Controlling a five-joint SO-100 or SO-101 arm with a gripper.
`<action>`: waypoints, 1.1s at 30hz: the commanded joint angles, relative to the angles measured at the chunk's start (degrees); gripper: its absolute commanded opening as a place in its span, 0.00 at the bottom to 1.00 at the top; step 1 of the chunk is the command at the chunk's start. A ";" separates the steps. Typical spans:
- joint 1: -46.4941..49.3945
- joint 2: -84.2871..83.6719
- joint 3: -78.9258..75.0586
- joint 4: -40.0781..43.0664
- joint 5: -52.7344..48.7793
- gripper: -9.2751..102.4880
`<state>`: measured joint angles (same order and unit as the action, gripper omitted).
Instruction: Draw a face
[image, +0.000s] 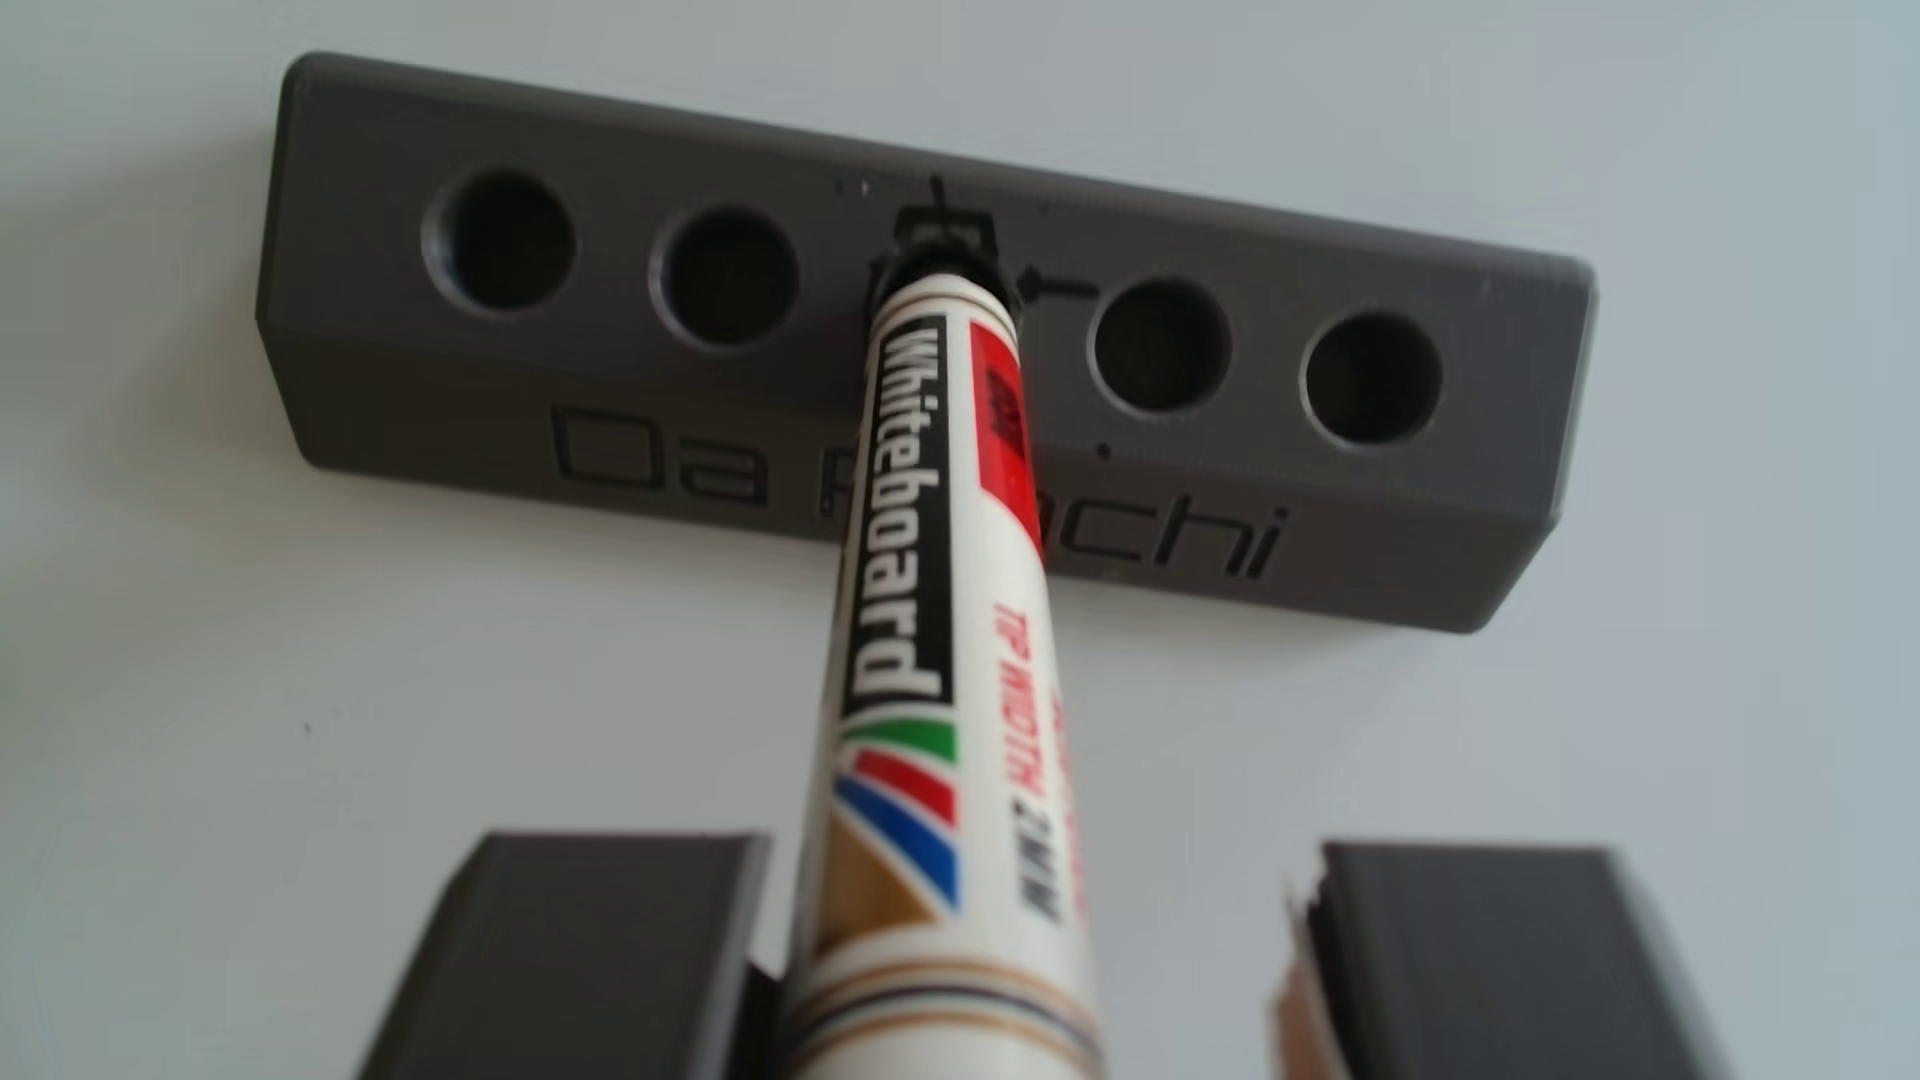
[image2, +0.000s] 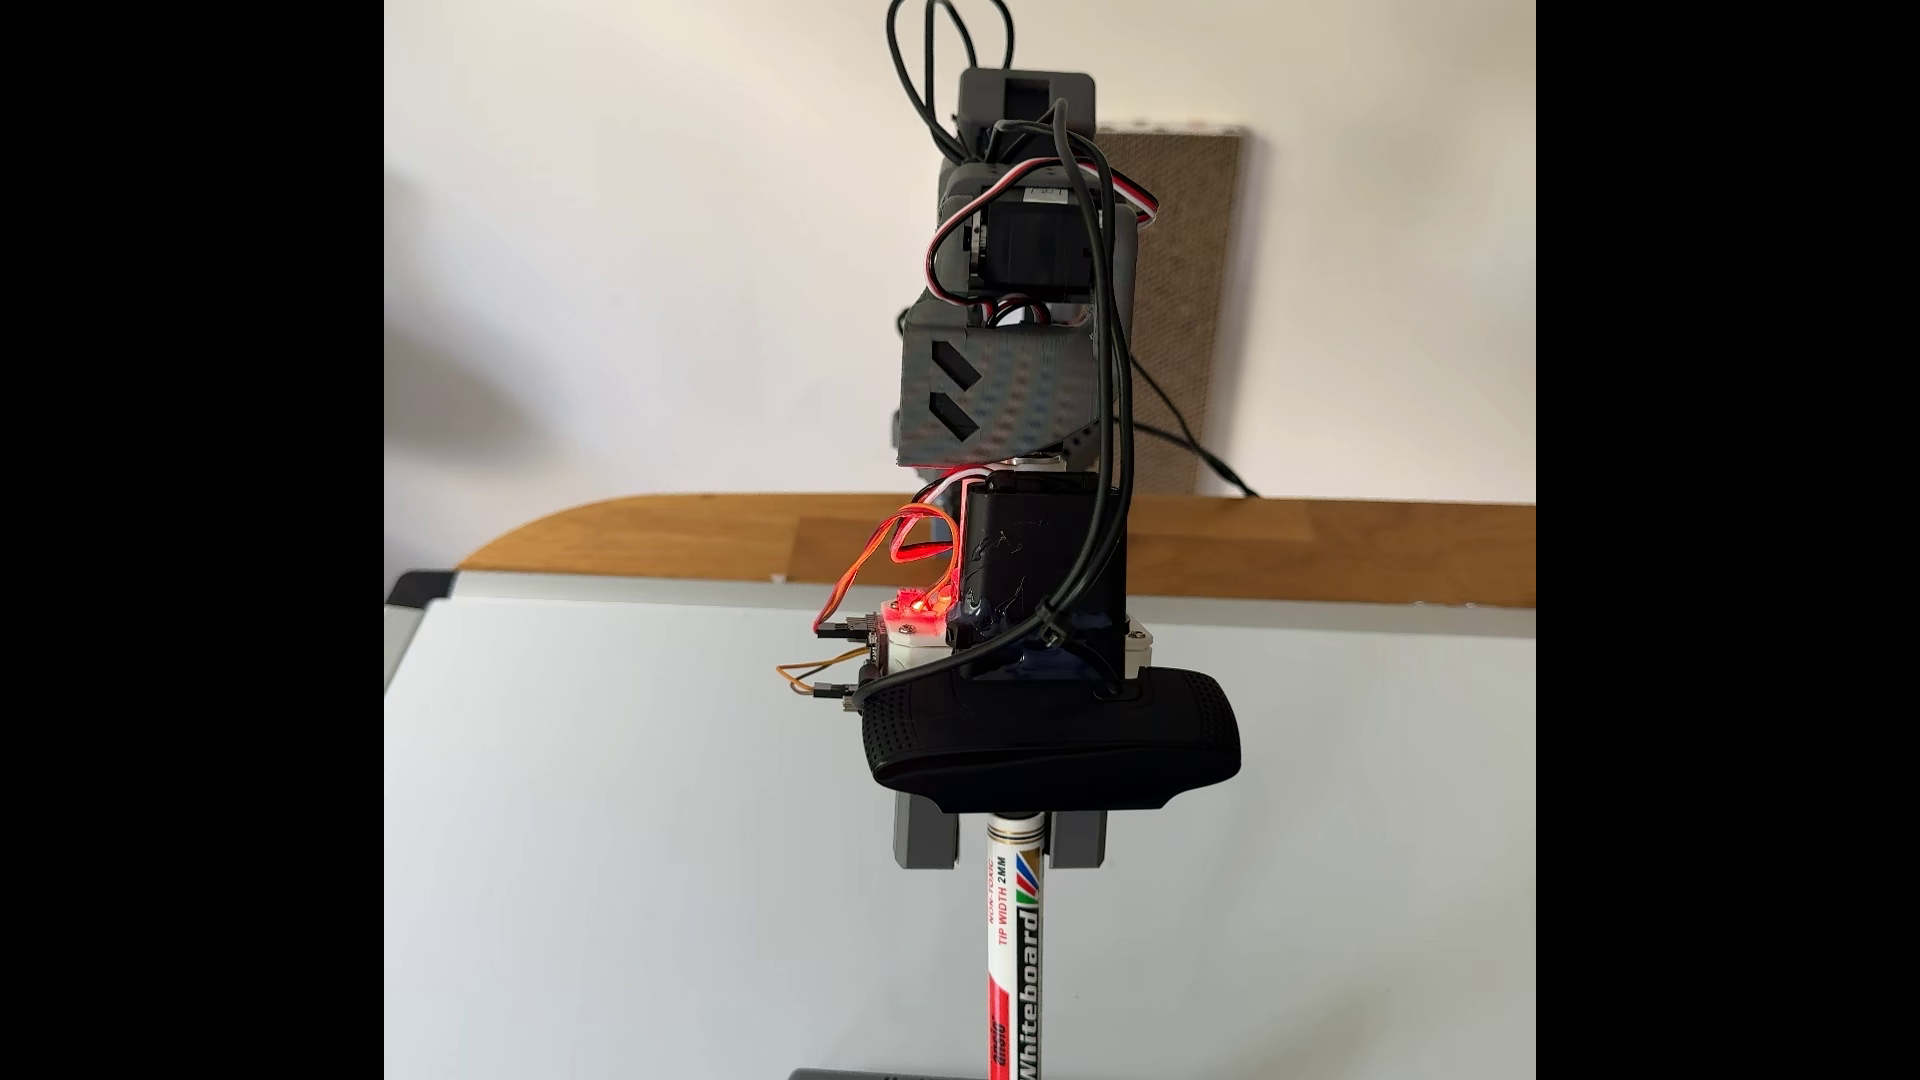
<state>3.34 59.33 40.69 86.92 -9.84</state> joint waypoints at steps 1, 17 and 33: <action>0.44 1.85 -3.43 0.00 -0.35 0.89; 0.18 1.85 -3.43 -0.18 -0.26 0.54; 0.00 1.85 -3.43 -0.26 -0.35 0.27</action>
<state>3.34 59.33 40.69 86.92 -9.84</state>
